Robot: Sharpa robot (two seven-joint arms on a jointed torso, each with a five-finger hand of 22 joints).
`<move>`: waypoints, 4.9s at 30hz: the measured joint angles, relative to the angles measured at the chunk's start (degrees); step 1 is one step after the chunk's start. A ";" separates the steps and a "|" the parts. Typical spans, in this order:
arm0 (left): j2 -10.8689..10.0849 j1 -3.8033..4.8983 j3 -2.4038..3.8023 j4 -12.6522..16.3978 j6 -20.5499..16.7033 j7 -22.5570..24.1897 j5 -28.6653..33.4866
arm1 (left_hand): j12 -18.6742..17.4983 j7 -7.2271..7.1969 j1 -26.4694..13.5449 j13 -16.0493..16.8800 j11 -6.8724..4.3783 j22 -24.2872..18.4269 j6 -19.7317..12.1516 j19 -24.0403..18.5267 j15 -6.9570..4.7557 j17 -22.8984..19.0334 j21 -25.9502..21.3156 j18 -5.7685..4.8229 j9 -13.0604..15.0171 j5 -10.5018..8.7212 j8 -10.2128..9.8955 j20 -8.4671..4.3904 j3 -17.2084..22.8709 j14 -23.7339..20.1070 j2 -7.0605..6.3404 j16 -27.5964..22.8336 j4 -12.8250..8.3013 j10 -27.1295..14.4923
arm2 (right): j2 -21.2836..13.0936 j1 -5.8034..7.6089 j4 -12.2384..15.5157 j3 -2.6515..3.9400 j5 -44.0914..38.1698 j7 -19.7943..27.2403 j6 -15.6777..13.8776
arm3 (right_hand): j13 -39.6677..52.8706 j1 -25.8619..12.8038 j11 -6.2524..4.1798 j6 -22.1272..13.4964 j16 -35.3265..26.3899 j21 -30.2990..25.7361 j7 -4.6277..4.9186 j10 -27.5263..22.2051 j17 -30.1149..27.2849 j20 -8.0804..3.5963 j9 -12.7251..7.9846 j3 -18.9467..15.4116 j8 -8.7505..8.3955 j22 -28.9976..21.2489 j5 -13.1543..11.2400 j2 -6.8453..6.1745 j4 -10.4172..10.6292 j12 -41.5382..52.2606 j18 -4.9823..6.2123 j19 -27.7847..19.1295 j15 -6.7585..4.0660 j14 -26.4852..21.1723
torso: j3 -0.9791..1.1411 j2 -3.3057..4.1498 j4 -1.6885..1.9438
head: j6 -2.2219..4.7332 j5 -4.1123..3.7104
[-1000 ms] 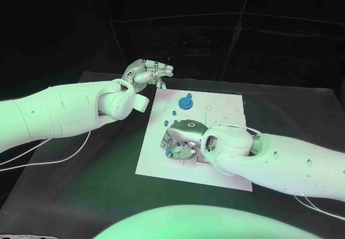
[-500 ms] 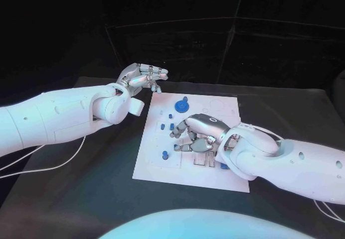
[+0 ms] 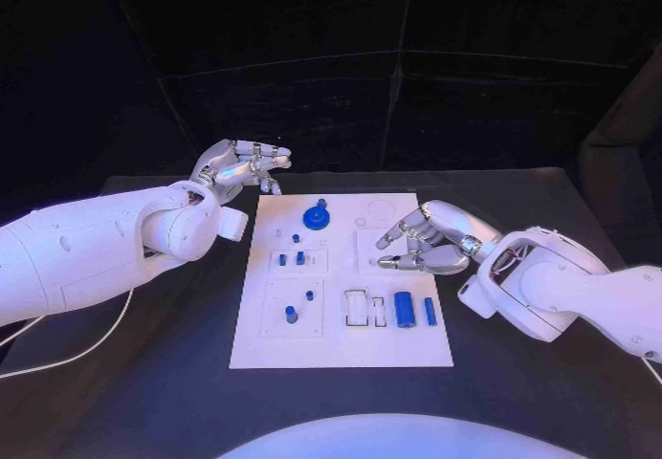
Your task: Assemble the parts on the task board
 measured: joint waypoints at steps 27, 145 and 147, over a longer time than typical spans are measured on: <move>-0.61 -0.19 -0.15 0.59 0.25 0.02 0.00 | 0.03 0.00 0.00 0.00 0.00 -0.08 0.00 0.00 -0.19 -0.10 0.00 0.00 0.00 0.00 0.12 0.00 0.00 -0.19 0.00 0.23 0.00 0.00 | 0.37 -4.76 1.16 -0.80 -17.08 -27.95 5.75 | 24.60 -7.17 -0.37 -1.47 4.33 3.10 -0.59 -0.82 8.35 -0.19 6.00 -12.69 6.88 0.26 -2.44 0.77 7.04 18.37 -0.87 0.77 -0.61 -0.02 | 0.07 -0.47 -1.02 | -0.48 -0.24; -0.66 -0.21 -0.20 0.57 1.87 -0.02 0.00 | 0.50 0.00 -0.23 0.00 0.00 -0.18 0.00 0.00 -0.18 -0.27 -0.23 0.00 0.00 0.00 0.35 0.00 -0.32 -0.18 -0.23 0.23 -0.01 0.01 | 15.50 -7.39 -2.27 -0.70 -14.68 -33.46 -3.31 | 25.76 -8.94 -2.21 0.41 5.89 4.87 -3.02 1.04 8.34 -1.23 17.22 -18.58 11.95 0.23 -2.73 8.34 6.84 15.02 -1.76 0.96 -1.83 -0.02 | -0.01 -0.40 -1.09 | -1.32 2.02; -0.67 -0.21 -0.20 0.57 1.89 -0.04 0.00 | 0.50 0.00 -0.23 0.00 0.00 -0.18 0.00 0.00 -0.18 -0.27 -0.23 0.00 0.00 0.00 0.35 0.00 -0.32 -0.18 -0.23 0.23 -0.01 0.01 | 15.64 -7.39 -2.52 -0.70 -14.87 -33.75 -3.21 | 25.69 -10.14 -2.21 0.15 5.42 4.83 -2.77 1.04 8.34 -1.23 17.43 -18.87 11.56 0.23 -6.07 7.79 7.04 14.32 -1.76 0.96 -1.83 -0.02 | -0.01 -0.40 -1.09 | -1.36 2.03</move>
